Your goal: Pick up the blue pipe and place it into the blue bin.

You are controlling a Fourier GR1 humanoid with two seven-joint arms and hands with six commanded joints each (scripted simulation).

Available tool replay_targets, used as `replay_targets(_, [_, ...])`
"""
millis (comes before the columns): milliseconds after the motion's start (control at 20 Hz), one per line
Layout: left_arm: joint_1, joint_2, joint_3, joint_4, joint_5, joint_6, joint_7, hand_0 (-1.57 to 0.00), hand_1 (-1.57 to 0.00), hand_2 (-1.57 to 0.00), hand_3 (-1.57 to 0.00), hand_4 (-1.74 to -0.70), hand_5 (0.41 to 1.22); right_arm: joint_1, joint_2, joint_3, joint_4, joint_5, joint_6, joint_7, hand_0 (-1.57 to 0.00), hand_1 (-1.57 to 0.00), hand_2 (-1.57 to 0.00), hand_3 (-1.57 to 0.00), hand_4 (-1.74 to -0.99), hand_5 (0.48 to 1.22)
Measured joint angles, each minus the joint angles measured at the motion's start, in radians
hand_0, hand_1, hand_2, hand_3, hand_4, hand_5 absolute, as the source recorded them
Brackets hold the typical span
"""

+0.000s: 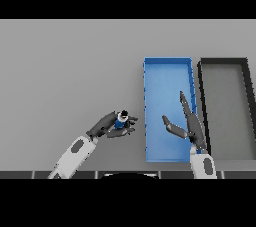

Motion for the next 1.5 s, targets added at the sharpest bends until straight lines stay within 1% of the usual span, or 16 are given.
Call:
replay_targets(50, [0.003,-0.008,-0.001,-0.030,0.004,0.016,0.004,-1.46,-1.48,-1.48,-1.41,-1.70,1.182,-0.004,0.006,0.001,0.013,0.009,-0.009,0.014,0.00,0.00,0.00,0.00,-1.189,0.603])
replay_targets(100, [0.002,-0.006,0.005,-0.055,0.013,0.021,-0.008,-1.48,-1.49,-1.50,-1.42,-1.71,1.190,0.001,0.003,0.003,0.000,0.011,-0.010,-0.001,0.00,0.00,0.00,0.00,-1.187,0.603])
replay_targets(250, [-0.005,-0.018,0.004,-0.129,0.031,0.029,-0.011,-1.52,-1.53,-1.53,-1.45,-1.73,1.205,-0.009,-0.008,-0.006,0.003,0.016,-0.012,0.008,0.00,0.00,0.00,0.00,-1.180,0.604])
replay_targets(400, [-0.034,-0.030,-0.003,-0.181,0.042,0.034,0.050,-1.55,-1.55,-1.55,-1.48,-1.73,1.213,-0.001,-0.010,-0.006,0.000,0.016,-0.011,-0.012,0.00,0.00,0.00,0.00,-1.157,0.600])
replay_targets(500, [-0.038,-0.024,-0.014,-0.222,0.038,0.035,0.093,-1.56,-1.56,-1.56,-1.49,-1.74,1.216,0.002,-0.007,-0.003,-0.005,0.018,-0.013,-0.002,0.00,0.00,0.00,0.00,-1.144,0.601])
replay_targets(700, [-0.038,-0.016,-0.028,-0.266,0.041,0.026,0.143,-1.56,-1.57,-1.57,-1.50,-1.74,1.219,0.006,-0.012,-0.010,-0.006,0.019,-0.017,-0.024,0.00,0.00,0.00,0.00,-1.128,0.605])
replay_targets(800, [-0.041,-0.023,-0.032,-0.269,0.026,0.041,0.159,-1.57,-1.57,-1.57,-1.50,-1.74,1.219,0.067,0.021,0.008,-0.042,0.046,-0.053,-0.042,0.00,0.00,0.00,0.00,-1.141,0.605])
replay_targets(900, [-0.037,-0.011,-0.029,-0.279,0.026,0.041,0.158,-1.57,-1.57,-1.57,-1.50,-1.74,1.219,0.162,0.074,0.034,-0.090,0.088,-0.113,-0.052,0.00,0.00,0.00,0.00,-1.178,0.605])
replay_targets(1000, [-0.034,-0.015,-0.032,-0.265,0.019,0.042,0.162,-1.57,-1.57,-1.57,-1.49,-1.74,1.219,0.267,0.141,0.066,-0.133,0.137,-0.183,-0.056,0.00,0.00,0.00,0.00,-1.176,0.605])
replay_targets(1050, [-0.033,-0.006,-0.027,-0.266,0.025,0.036,0.159,-1.57,-1.57,-1.57,-1.50,-1.74,1.220,0.299,0.156,0.072,-0.157,0.143,-0.200,-0.060,0.00,0.00,0.00,0.00,-1.186,0.615])
replay_targets(1150, [-0.046,-0.011,-0.025,-0.265,0.024,0.033,0.170,-1.57,-1.57,-1.57,-1.50,-1.74,1.220,0.329,0.150,0.072,-0.214,0.075,-0.162,-0.124,0.00,0.00,0.00,0.00,-1.195,0.608])
replay_targets(1200, [-0.050,-0.016,-0.025,-0.264,0.021,0.037,0.184,-1.57,-1.57,-1.57,-1.50,-1.74,1.220,0.327,0.143,0.075,-0.245,0.001,-0.107,-0.130,0.00,0.00,0.00,0.00,-1.212,0.589])
replay_targets(1300, [-0.044,-0.014,-0.025,-0.258,0.023,0.027,0.177,-1.57,-1.57,-1.57,-1.50,-1.74,1.221,0.323,0.072,0.073,-0.337,-0.091,-0.012,-0.109,0.00,0.00,0.00,0.00,-1.256,0.558])
replay_targets(1400, [-0.049,-0.020,-0.031,-0.264,0.023,0.022,0.180,-1.57,-1.57,-1.57,-1.49,-1.74,1.221,0.279,0.018,0.088,-0.363,-0.137,0.064,0.050,0.00,0.00,0.00,0.00,-1.303,0.515])
replay_targets(1450, [-0.047,-0.018,-0.032,-0.261,0.018,0.021,0.180,-1.57,-1.57,-1.57,-1.49,-1.74,1.221,0.265,-0.010,0.099,-0.379,-0.143,0.097,0.096,0.00,0.00,0.00,0.00,-1.314,0.500])
replay_targets(1500, [-0.056,-0.022,-0.034,-0.257,0.011,0.021,0.179,-1.57,-1.57,-1.57,-1.49,-1.74,1.221,0.222,-0.019,0.117,-0.390,-0.153,0.117,0.168,0.00,0.00,0.00,0.00,-1.319,0.501])
